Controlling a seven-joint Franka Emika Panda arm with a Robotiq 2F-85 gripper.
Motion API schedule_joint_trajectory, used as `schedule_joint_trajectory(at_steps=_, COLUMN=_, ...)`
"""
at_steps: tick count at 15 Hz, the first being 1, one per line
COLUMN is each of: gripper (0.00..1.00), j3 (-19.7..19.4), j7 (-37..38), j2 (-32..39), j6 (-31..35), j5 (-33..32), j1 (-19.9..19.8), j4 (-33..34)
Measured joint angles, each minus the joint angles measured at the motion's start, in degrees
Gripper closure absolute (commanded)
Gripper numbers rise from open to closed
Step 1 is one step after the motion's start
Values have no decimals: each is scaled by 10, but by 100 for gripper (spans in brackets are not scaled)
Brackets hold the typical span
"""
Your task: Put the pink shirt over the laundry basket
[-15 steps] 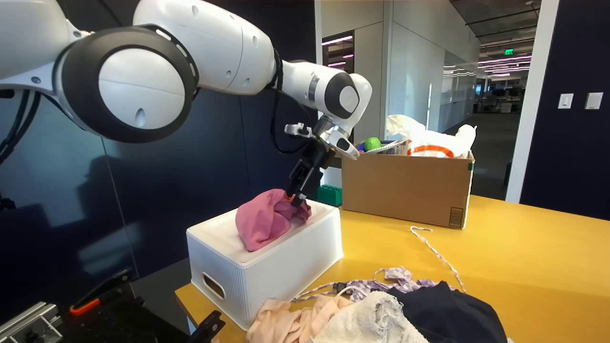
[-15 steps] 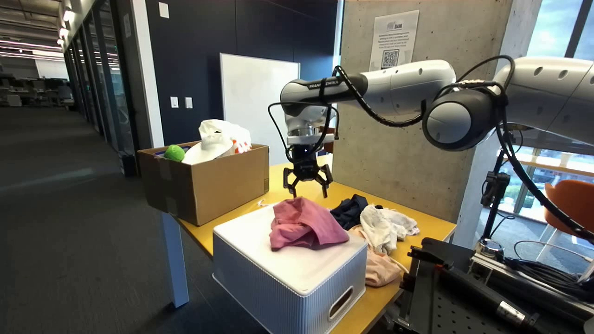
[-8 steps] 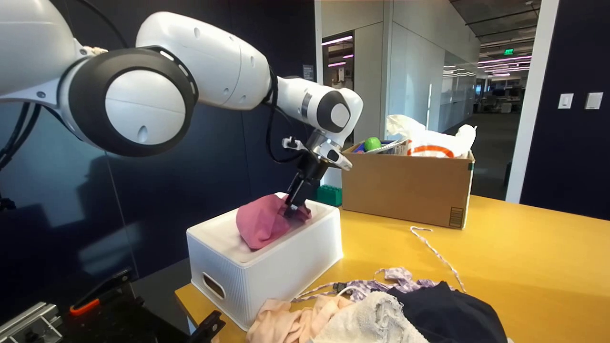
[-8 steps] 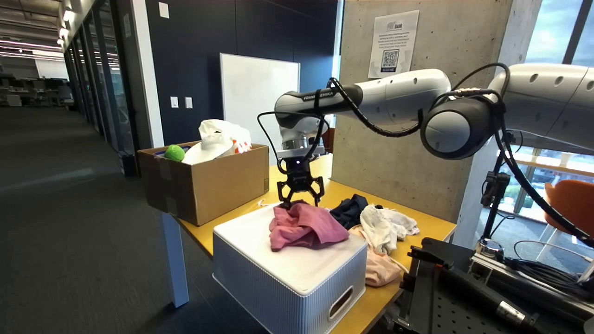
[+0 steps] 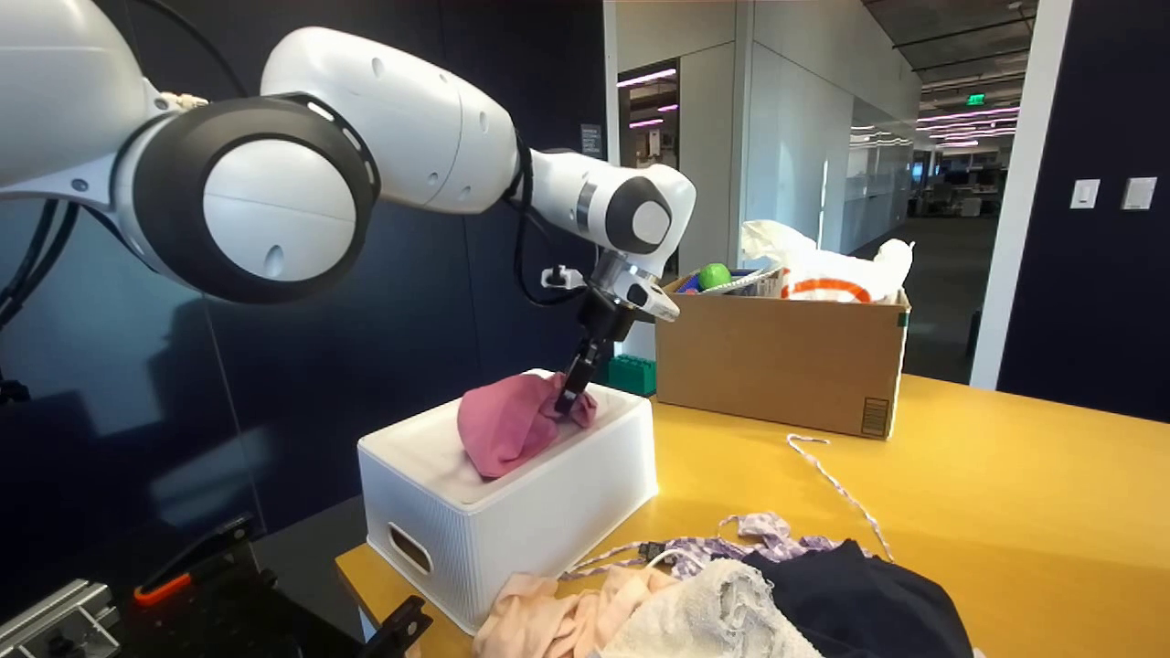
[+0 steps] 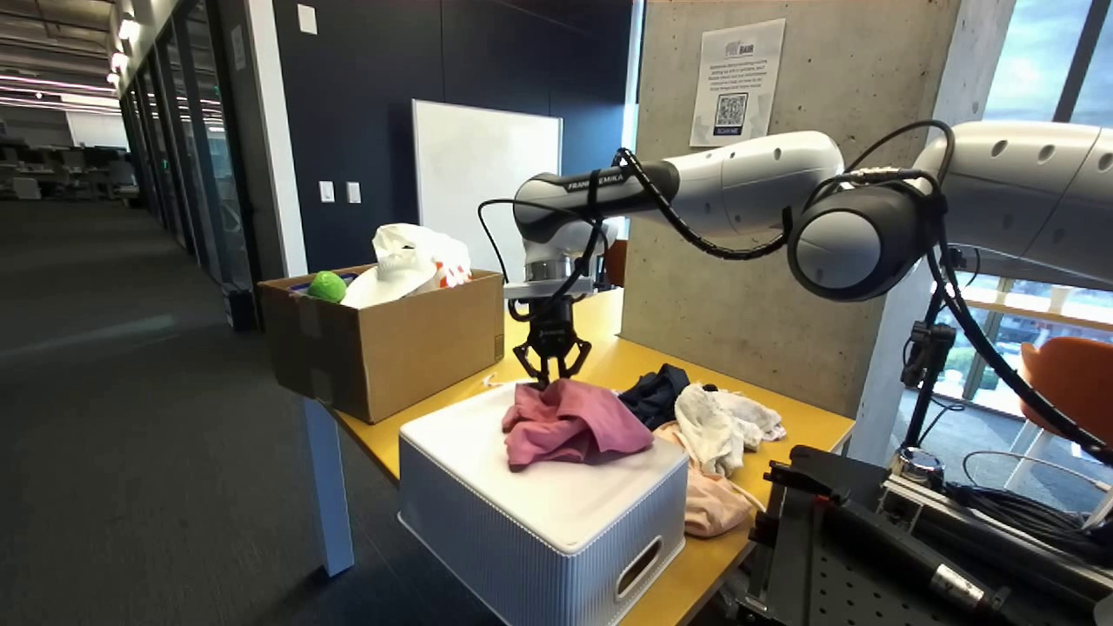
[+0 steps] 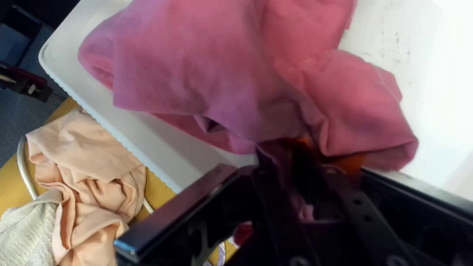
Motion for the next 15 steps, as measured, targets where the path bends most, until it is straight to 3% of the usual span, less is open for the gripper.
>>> schedule_joint_trajectory(at_steps=12, gripper=99, j3=-23, j7=171, j2=-64, j6=49, j5=-33, j1=5, j4=1)
schedule_joint_trajectory(at_steps=15, gripper=99, j3=-43, j7=225, j2=-86, j6=-13, j5=-63, j1=4, j4=-2)
